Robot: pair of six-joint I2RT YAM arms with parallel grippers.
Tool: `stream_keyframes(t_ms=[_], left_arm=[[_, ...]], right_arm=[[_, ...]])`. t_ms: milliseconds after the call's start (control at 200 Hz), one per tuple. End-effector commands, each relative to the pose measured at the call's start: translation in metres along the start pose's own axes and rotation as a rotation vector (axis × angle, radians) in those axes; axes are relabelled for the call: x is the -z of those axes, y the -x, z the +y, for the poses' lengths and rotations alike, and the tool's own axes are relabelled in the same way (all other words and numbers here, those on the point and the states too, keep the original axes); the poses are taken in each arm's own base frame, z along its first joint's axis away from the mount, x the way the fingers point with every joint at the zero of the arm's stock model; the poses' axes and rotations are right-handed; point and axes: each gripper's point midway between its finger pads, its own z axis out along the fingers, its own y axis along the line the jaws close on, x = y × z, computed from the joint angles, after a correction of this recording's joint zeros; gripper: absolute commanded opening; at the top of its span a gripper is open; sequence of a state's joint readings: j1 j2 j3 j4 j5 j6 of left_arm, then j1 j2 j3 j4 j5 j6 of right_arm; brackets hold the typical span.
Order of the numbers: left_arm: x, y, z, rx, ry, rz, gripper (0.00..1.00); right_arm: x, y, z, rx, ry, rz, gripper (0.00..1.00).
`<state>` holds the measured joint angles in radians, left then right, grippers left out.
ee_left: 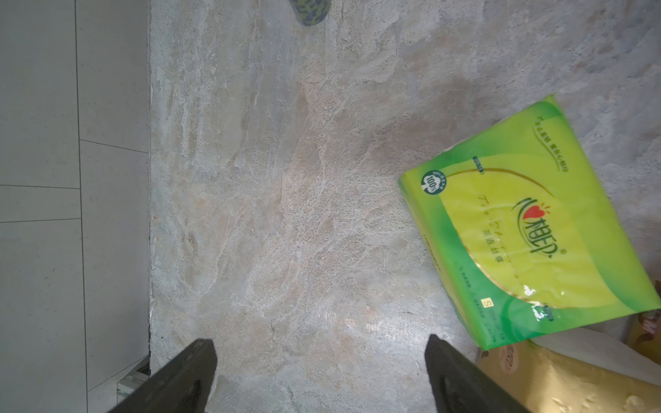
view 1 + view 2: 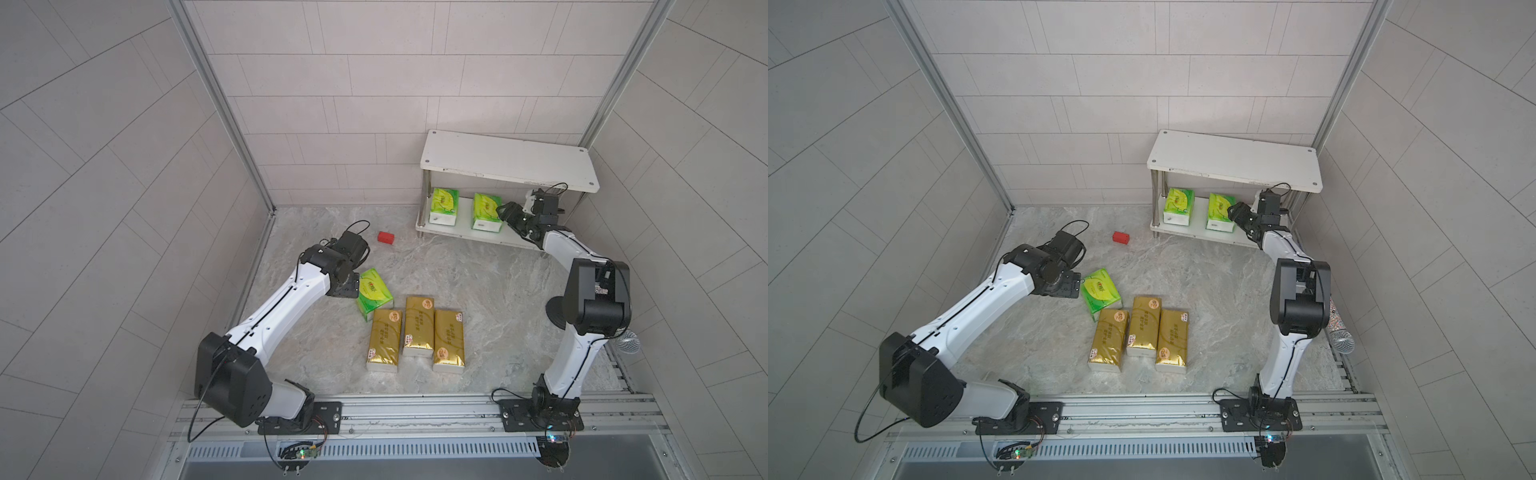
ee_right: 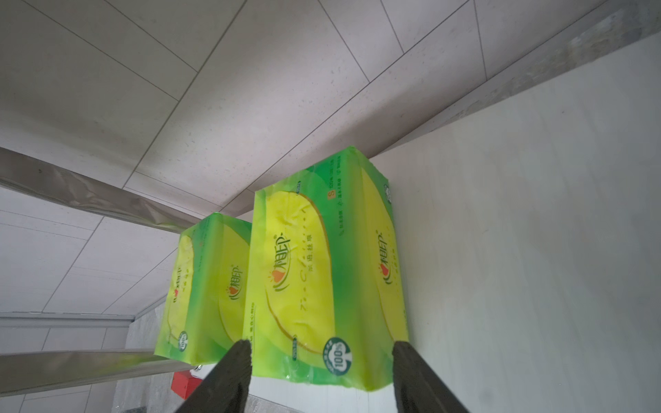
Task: Place the tissue boxes on the shelf by color
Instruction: Place a box of tissues on the shelf.
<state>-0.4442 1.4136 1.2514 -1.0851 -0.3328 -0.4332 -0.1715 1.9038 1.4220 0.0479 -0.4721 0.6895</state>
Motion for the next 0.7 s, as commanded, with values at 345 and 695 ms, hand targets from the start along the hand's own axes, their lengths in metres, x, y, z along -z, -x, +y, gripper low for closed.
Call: stream_keyframes(t_ms=[345, 695], left_arm=[[-0.014, -0.012, -0.017, 0.069, -0.062, 0.061, 1.00], [-0.033, -0.017, -0.043, 0.132, -0.136, 0.120, 1.00]], right_arm=[[0.080, -0.073, 0.013, 0.124, -0.076, 0.139, 0.75], [0.127, -0.138, 0.023, 0.204, -0.077, 0.233, 0.77]])
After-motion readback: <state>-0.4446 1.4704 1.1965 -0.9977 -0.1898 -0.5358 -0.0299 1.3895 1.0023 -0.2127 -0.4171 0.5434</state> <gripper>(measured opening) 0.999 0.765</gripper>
